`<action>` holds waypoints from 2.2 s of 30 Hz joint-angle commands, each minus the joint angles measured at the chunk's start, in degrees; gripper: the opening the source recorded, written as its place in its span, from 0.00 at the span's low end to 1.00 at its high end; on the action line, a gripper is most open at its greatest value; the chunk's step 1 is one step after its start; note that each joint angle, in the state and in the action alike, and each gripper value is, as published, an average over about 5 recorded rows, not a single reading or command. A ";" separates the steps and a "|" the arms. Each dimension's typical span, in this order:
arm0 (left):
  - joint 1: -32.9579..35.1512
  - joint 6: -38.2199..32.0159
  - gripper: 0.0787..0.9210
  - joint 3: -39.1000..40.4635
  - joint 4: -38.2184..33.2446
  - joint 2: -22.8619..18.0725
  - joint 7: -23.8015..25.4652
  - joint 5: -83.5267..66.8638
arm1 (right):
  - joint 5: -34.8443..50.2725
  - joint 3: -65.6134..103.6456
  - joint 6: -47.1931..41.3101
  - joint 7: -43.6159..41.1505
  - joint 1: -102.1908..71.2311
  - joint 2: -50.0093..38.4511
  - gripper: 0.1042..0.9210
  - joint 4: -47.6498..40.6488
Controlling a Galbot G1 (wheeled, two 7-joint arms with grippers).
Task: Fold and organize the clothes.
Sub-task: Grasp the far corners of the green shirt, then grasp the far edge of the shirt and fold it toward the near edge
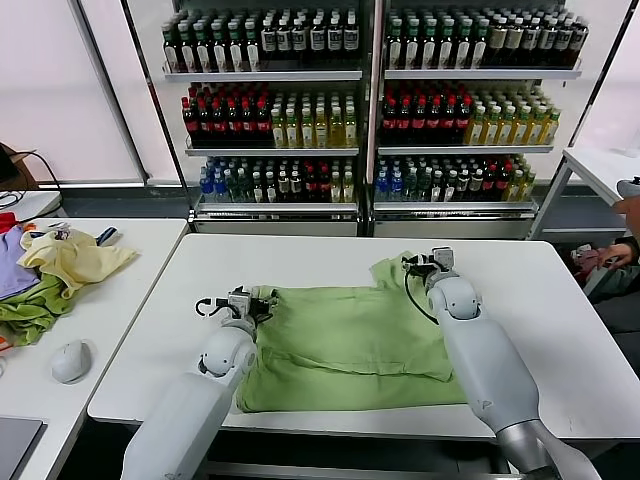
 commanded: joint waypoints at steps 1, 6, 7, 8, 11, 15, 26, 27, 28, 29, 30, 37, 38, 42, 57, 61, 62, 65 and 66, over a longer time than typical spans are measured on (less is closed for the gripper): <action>-0.29 0.94 0.73 0.75 1.49 -0.09 0.14 -1.85 | 0.62 -0.82 -0.31 -1.43 2.81 1.25 0.73 -5.89; 0.69 1.27 0.57 0.61 -0.02 0.09 0.77 -3.52 | 2.66 -0.70 -1.65 -2.02 2.60 1.15 0.55 -5.93; 0.84 1.26 0.53 0.55 -0.26 0.15 0.89 -3.80 | 3.29 -0.64 -1.99 -2.14 2.54 1.08 0.52 -5.87; 0.97 1.24 0.50 0.49 -0.43 0.20 1.01 -4.03 | 3.87 -0.58 -2.26 -2.31 2.48 0.98 0.48 -5.80; 1.49 0.94 0.39 0.30 -0.96 0.44 1.41 -4.51 | 5.18 -0.48 -2.71 -2.94 2.07 0.62 0.38 -5.31; 2.34 -0.48 0.27 -0.02 -1.95 0.71 2.04 -4.93 | 6.16 -0.49 -2.71 -3.55 0.61 -0.07 0.25 -2.76; 6.64 -8.95 0.01 -3.01 -11.64 2.40 2.36 -5.32 | 8.58 1.92 4.04 -1.62 -9.94 -4.51 0.02 18.80; 7.28 -9.23 0.01 -3.43 -13.09 2.75 2.36 -5.48 | 9.20 2.37 4.21 -1.46 -10.90 -5.06 0.02 20.71; 7.86 -9.41 0.01 -3.82 -14.31 3.05 2.35 -5.68 | 9.77 2.81 4.27 -1.32 -11.85 -5.58 0.02 22.57; 8.57 -9.50 0.01 -4.26 -15.81 3.39 2.34 -6.01 | 10.36 3.31 4.27 -1.17 -12.94 -6.17 0.02 24.87; 9.34 -9.51 0.01 -4.72 -17.32 3.74 2.33 -6.39 | 10.90 3.86 4.17 -1.02 -14.08 -6.79 0.02 27.16; 16.32 -8.03 0.01 -7.48 -27.44 5.38 2.31 -8.73 | 11.85 7.79 2.84 -0.30 -22.39 -9.84 0.02 40.94; 17.69 -7.66 0.01 -7.80 -28.86 5.52 2.32 -8.86 | 11.84 8.50 2.69 -0.16 -23.92 -10.16 0.02 42.52; 22.79 -6.33 0.01 -9.01 -34.02 6.21 2.26 -10.77 | 11.90 12.22 2.05 0.18 -30.59 -11.04 0.02 48.15; 26.91 -1.15 0.01 -7.98 -33.48 8.05 4.18 -7.01 | 6.35 19.09 -2.66 2.64 -43.37 -9.80 0.02 50.97; 25.42 -0.34 0.01 -6.70 -29.98 7.81 4.81 -2.78 | 5.31 17.43 -2.74 3.62 -42.04 -9.12 0.02 47.86; 25.14 -0.22 0.01 -6.50 -29.27 7.79 4.99 -1.79 | 5.20 17.09 -2.75 3.70 -41.73 -8.99 0.02 47.35; 24.58 0.38 0.01 -6.13 -27.62 7.74 5.57 0.73 | 4.77 16.37 -2.77 3.63 -40.97 -8.68 0.02 46.19; 24.51 0.62 0.02 -6.08 -27.26 7.71 5.71 1.49 | 4.68 16.24 -2.78 3.54 -40.82 -8.62 0.03 45.94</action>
